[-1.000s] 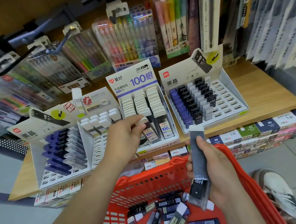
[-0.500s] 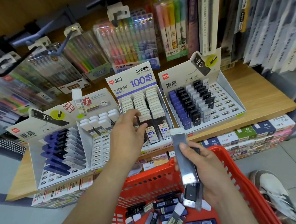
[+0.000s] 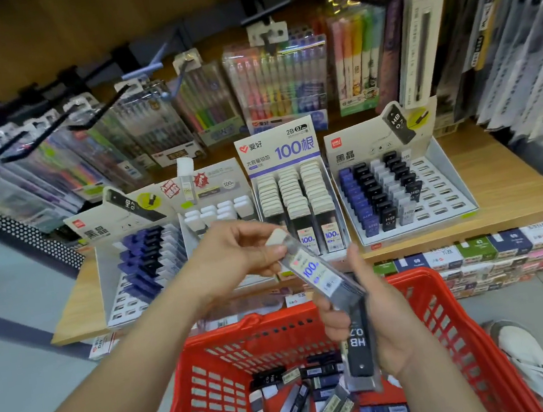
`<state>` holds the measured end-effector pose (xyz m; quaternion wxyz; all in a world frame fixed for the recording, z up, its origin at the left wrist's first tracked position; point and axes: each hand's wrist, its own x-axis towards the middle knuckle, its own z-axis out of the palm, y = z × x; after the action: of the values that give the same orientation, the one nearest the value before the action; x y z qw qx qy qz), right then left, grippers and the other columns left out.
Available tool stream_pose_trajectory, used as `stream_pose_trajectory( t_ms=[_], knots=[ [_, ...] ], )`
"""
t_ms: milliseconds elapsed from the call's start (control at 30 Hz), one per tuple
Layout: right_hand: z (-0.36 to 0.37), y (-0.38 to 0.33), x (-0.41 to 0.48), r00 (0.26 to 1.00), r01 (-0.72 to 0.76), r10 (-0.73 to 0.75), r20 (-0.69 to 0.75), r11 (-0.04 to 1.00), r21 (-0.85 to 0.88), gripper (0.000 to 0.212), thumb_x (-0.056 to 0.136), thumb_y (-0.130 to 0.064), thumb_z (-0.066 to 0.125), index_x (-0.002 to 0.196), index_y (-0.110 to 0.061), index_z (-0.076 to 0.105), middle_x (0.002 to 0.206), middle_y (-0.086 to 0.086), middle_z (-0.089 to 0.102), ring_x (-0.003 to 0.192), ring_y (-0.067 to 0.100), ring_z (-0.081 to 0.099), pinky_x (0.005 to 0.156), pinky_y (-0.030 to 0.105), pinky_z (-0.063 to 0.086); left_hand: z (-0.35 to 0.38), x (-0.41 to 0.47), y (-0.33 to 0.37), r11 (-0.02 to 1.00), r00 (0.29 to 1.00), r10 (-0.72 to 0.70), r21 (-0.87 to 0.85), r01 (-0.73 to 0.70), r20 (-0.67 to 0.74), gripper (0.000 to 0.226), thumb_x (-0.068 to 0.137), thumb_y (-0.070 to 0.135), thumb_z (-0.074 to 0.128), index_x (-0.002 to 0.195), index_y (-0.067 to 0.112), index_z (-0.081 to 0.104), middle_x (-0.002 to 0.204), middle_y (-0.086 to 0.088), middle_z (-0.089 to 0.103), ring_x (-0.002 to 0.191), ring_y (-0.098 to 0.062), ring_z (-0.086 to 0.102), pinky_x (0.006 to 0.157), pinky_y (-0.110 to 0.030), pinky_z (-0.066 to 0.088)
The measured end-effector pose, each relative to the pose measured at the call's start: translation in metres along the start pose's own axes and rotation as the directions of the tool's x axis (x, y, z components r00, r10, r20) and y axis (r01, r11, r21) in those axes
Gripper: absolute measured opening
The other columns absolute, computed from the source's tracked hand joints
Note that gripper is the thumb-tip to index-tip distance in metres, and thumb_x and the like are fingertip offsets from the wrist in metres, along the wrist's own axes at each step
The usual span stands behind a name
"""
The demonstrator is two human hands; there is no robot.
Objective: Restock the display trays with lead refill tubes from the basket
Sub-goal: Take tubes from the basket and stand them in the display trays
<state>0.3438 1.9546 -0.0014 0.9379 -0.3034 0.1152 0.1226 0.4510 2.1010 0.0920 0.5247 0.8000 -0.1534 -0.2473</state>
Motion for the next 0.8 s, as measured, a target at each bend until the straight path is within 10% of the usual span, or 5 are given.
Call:
stream_pose_trajectory(
  t_ms=[233,433,667,800],
  knots=[
    [-0.009,-0.004,0.008,0.960,0.150,-0.138,-0.245,0.988,0.032,0.040,0.077,-0.021,0.070,0.114,-0.005,0.065,0.072,0.009,0.056,0.048,0.013,0.041,0.041,0.023,0.039,-0.027,0.014,0.000,0.974,0.926,0.181,0.190,-0.122,-0.333,0.020,0.090,0.002,0.061,0.091,0.019,0.071,0.073,0.003,0.070,0.059,-0.008,0.065,0.065,-0.025,0.058],
    [-0.032,0.006,0.018,0.919,0.342,-0.182,-0.350,0.811,0.475,0.100,0.009,0.000,0.089,0.103,-0.016,0.058,0.074,0.010,0.056,0.060,0.019,0.055,0.057,0.031,0.056,-0.022,0.032,-0.020,0.734,0.887,0.397,0.662,-0.153,-0.235,0.011,0.091,0.014,0.062,0.089,0.011,0.072,0.084,-0.007,0.066,0.077,-0.025,0.062,0.077,-0.039,0.051],
    [-0.030,0.004,0.020,0.921,0.314,-0.152,-0.359,0.835,0.452,0.037,0.088,-0.006,0.048,0.122,-0.013,0.059,0.075,0.013,0.062,0.064,0.020,0.060,0.055,0.030,0.058,-0.009,0.051,-0.037,0.587,0.904,0.423,0.778,-0.224,-0.059,0.013,0.092,0.017,0.058,0.095,0.015,0.070,0.086,-0.001,0.061,0.086,-0.021,0.054,0.076,-0.034,0.043],
    [-0.027,0.003,0.019,0.915,0.314,-0.128,-0.382,0.821,0.476,0.047,0.079,-0.007,0.052,0.125,-0.012,0.060,0.079,0.014,0.063,0.057,0.018,0.061,0.046,0.027,0.053,-0.007,0.058,-0.042,0.529,0.906,0.422,0.806,-0.264,0.020,0.013,0.092,0.017,0.058,0.091,0.011,0.069,0.086,-0.005,0.061,0.085,-0.024,0.056,0.076,-0.039,0.046]
  ],
)
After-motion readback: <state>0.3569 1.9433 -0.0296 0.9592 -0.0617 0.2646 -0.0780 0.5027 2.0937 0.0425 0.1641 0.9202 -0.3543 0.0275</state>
